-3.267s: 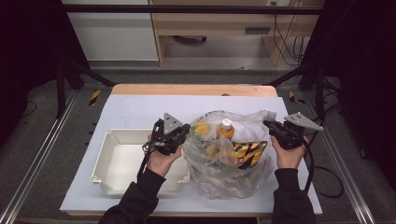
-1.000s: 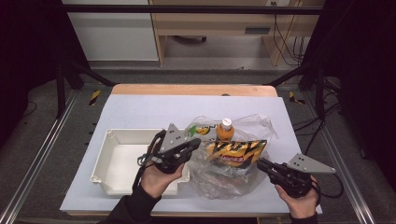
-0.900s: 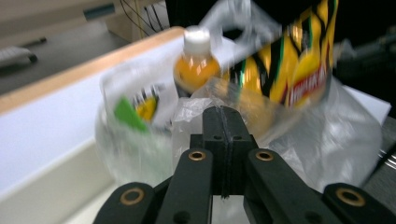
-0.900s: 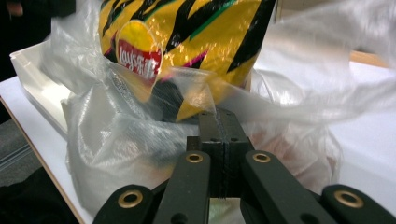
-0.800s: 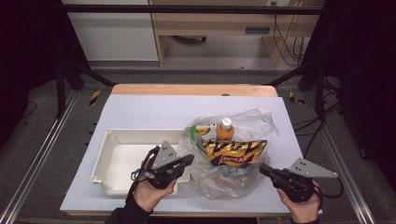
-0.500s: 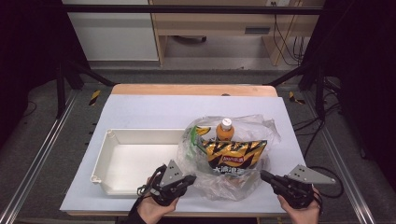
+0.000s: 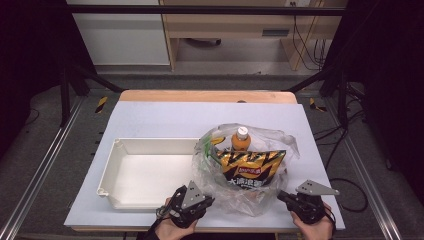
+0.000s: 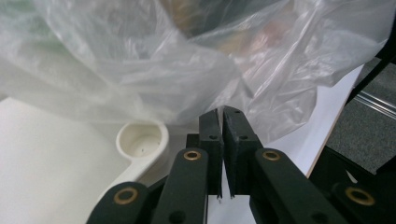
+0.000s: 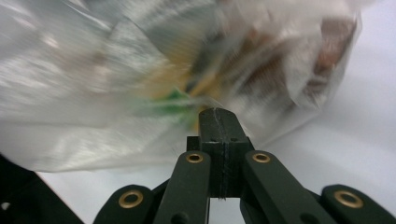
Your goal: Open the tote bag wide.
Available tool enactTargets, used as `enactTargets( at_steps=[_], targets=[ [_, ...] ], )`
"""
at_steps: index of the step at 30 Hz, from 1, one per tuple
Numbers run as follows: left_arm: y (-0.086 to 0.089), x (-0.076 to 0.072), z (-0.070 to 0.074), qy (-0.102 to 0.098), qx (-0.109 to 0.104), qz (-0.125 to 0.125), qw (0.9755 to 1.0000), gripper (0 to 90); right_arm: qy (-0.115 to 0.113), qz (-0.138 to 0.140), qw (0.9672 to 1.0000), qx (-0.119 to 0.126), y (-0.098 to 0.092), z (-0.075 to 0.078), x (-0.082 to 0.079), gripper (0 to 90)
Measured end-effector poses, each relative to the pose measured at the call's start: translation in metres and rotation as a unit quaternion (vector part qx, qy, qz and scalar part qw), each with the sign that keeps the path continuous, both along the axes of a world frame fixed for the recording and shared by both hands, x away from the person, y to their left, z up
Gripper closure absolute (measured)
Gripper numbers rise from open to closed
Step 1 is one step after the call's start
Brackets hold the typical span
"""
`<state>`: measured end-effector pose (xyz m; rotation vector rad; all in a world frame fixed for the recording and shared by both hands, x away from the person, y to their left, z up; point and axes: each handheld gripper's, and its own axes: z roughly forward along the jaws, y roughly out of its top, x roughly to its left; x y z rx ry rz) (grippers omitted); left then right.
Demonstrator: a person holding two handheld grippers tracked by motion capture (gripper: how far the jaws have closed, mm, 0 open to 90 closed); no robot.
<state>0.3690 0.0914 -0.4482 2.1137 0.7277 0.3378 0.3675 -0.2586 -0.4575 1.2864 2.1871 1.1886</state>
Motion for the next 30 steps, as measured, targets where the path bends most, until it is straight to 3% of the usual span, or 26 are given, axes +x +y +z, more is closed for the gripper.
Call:
enactTargets(
  at_steps=[2, 5, 10, 15, 19, 26, 30],
  targets=[
    [0.001, 0.0, -0.001, 0.0, -0.003, 0.0, 1.0, 84.7, 0.014, -0.008, 0.9998, -0.008, 0.0, -0.005, 0.002, 90.0],
    [0.003, -0.002, 0.005, -0.011, -0.014, 0.001, 0.9998, 81.1, 0.01, -0.009, 0.9999, -0.005, 0.0, -0.005, 0.001, 90.0],
    [0.017, -0.008, 0.026, -0.047, -0.05, 0.014, 0.9975, 74.3, -0.034, -0.021, 0.999, 0.017, -0.009, 0.011, -0.004, 85.5],
    [0.036, -0.006, 0.051, -0.073, -0.09, 0.037, 0.9925, 65.4, -0.09, -0.035, 0.9949, 0.029, -0.017, 0.036, -0.011, 78.3],
    [0.05, 0.0, 0.066, -0.087, -0.111, 0.056, 0.9885, 55.4, -0.115, -0.04, 0.9921, 0.029, -0.018, 0.051, -0.01, 73.7],
    [0.072, 0.011, 0.083, -0.099, -0.144, 0.084, 0.9809, 43.3, -0.14, -0.042, 0.9887, 0.035, -0.014, 0.07, -0.005, 68.3],
    [0.075, 0.019, 0.092, -0.11, -0.153, 0.088, 0.9782, 40.0, -0.146, -0.045, 0.9873, 0.042, -0.012, 0.076, -0.003, 64.0]
  ],
)
